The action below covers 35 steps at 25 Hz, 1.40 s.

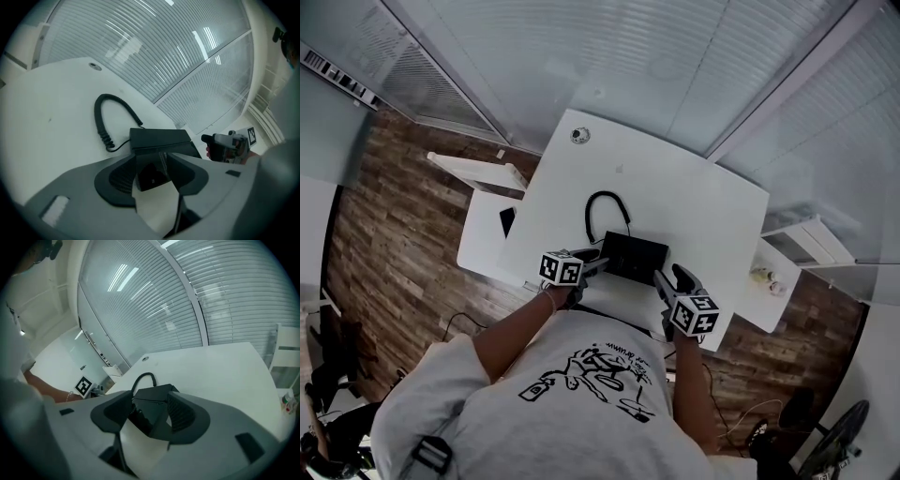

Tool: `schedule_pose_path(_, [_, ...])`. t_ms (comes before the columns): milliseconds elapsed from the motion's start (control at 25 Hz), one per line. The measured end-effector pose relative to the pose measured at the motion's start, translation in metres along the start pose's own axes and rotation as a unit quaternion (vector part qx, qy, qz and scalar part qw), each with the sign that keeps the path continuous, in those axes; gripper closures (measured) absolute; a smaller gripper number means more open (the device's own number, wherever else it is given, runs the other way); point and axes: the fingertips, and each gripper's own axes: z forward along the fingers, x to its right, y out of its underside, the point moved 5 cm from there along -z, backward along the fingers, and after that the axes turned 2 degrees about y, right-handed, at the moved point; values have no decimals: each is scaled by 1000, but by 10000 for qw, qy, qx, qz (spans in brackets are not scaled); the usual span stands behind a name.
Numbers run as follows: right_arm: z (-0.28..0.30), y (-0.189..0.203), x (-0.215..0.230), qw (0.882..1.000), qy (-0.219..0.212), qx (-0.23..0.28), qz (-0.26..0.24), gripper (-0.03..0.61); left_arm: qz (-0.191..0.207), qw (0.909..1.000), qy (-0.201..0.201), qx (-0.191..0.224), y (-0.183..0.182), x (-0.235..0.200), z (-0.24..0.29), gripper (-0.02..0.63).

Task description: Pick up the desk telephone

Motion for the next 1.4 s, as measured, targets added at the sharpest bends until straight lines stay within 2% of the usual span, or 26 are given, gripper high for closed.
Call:
schedule_pose_path(160, [14, 14, 9, 9995, -103, -198, 226, 365, -213, 9997, -67, -103, 12, -19, 7, 394])
schedule_pose_path(360, [30, 27, 18, 9978, -152, -428, 475, 356, -533, 9985, 113, 4, 8, -17, 12, 374])
schedule_pose_path(680, [48, 42, 21, 9944, -327, -743, 678, 353, -583, 9975, 385, -124, 6, -9, 25, 368])
schedule_pose_path(840, [52, 49, 23, 9937, -324, -817, 692, 354, -769, 9959, 468, -96, 7, -11, 24, 368])
schedule_pose_path(1120, [51, 47, 22, 9937, -367, -877, 589, 365, -623, 9970, 385, -232, 7, -12, 24, 377])
schedule_pose_path(1400, [48, 50, 15, 9933, -398, -821, 716, 367, -434, 9984, 203, -303, 6, -9, 20, 377])
